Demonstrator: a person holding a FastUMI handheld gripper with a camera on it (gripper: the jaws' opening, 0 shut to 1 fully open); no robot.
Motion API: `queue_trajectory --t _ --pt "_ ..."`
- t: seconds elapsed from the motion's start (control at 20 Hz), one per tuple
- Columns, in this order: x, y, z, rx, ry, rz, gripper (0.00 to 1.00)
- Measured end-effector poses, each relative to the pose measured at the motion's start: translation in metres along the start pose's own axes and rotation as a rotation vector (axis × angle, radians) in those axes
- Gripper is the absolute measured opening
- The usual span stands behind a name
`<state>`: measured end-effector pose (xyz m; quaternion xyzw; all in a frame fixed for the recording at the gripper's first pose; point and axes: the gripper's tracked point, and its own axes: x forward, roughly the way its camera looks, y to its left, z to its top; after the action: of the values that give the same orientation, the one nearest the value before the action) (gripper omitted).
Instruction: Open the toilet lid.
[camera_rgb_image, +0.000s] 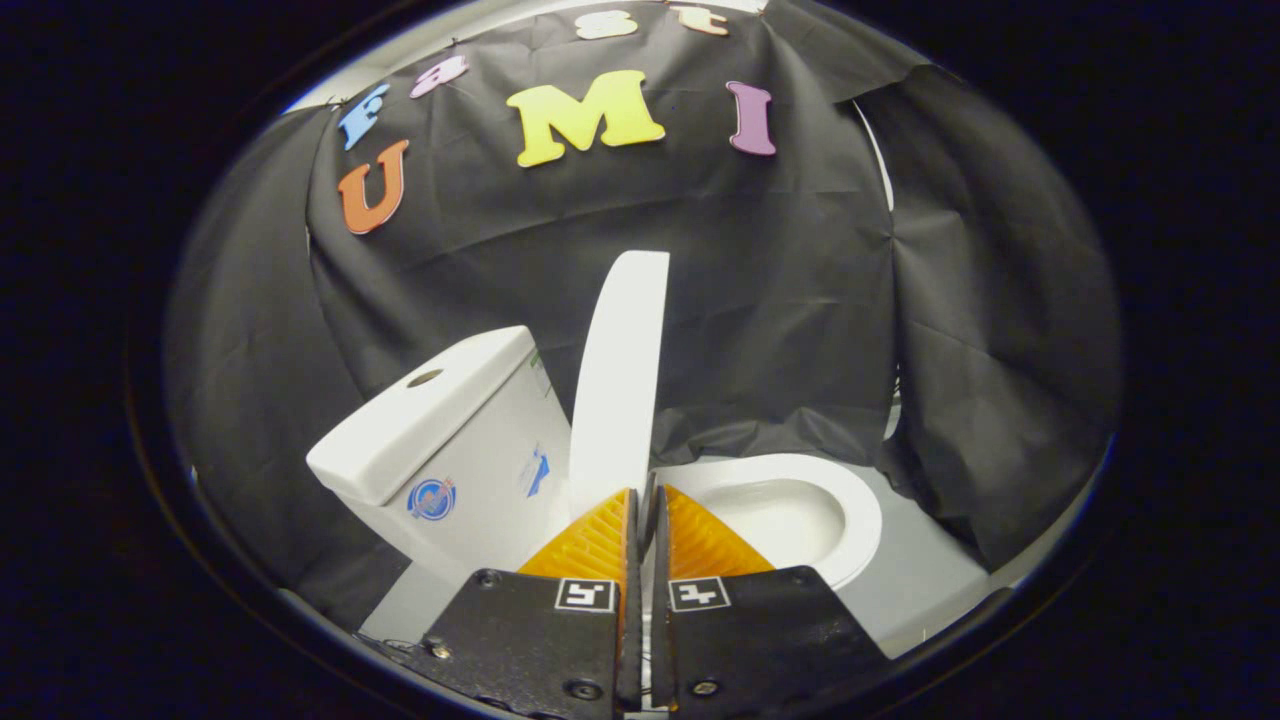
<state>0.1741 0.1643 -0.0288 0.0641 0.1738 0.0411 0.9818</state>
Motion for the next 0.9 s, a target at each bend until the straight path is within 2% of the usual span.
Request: queue_trajectory --t 0.25,0.9 --pt "0.001 0.014 0.001 -0.035 -0.001 -0.025 0.07" --pt "0.005 0.063 -0.005 -0.140 0.009 -0.025 0.07"
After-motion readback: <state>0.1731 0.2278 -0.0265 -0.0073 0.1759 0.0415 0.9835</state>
